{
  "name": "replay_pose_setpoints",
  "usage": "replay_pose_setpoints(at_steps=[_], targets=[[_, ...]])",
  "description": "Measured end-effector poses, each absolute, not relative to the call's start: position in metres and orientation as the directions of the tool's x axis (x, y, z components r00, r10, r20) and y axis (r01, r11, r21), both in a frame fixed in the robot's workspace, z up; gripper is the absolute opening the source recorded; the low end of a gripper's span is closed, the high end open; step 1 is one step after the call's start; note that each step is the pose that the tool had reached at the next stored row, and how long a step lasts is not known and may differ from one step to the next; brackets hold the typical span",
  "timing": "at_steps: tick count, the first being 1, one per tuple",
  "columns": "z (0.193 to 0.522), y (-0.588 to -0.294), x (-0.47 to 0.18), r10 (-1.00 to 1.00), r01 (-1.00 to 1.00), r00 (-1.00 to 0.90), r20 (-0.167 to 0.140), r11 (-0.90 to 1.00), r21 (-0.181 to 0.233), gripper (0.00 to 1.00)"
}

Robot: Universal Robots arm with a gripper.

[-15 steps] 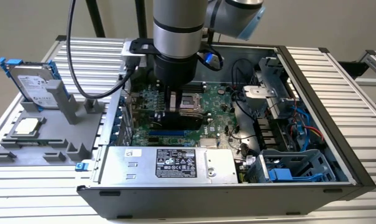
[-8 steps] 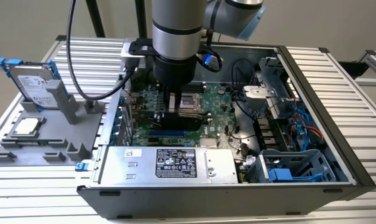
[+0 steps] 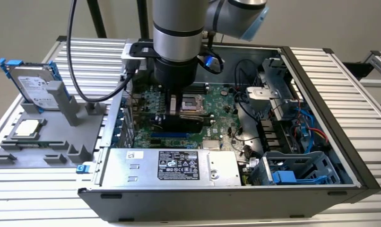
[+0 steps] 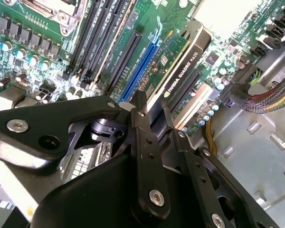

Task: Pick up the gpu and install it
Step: 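Insert the gpu into the slot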

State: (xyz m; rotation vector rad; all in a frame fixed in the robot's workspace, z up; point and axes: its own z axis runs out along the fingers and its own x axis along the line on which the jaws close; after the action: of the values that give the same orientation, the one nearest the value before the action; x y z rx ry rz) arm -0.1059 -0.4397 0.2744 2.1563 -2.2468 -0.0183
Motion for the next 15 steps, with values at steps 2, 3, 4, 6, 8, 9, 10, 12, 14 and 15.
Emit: replay_pose_setpoints(at_steps=[2, 3, 4, 6, 8, 9, 10, 12, 14, 15], targets=[[0.2737, -0.4396, -0.1067, -0.999, -0.999, -0.041, 0.012, 0.041, 0.027, 0.00], [0.2734, -0.4395, -0.1070, -0.999, -0.999, -0.041, 0.012, 0.041, 0.027, 0.00], [0.2731, -0.4395, -0.1072, -0.999, -0.999, -0.041, 0.012, 0.041, 0.027, 0.00], [0.2723, -0.4395, -0.1078, -0.999, -0.999, -0.041, 0.012, 0.041, 0.027, 0.00], [0.2718, -0.4395, -0.1079, -0.999, -0.999, -0.041, 0.012, 0.041, 0.027, 0.00], [0.2714, -0.4395, -0.1081, -0.999, -0.999, -0.041, 0.012, 0.041, 0.027, 0.00], [0.2711, -0.4395, -0.1083, -0.999, -0.999, -0.041, 0.012, 0.041, 0.027, 0.00], [0.2705, -0.4393, -0.1088, -0.999, -0.999, -0.041, 0.012, 0.041, 0.027, 0.00], [0.2698, -0.4390, -0.1091, -0.999, -0.999, -0.041, 0.012, 0.041, 0.027, 0.00], [0.2695, -0.4389, -0.1093, -0.999, -0.999, -0.041, 0.012, 0.041, 0.027, 0.00]])
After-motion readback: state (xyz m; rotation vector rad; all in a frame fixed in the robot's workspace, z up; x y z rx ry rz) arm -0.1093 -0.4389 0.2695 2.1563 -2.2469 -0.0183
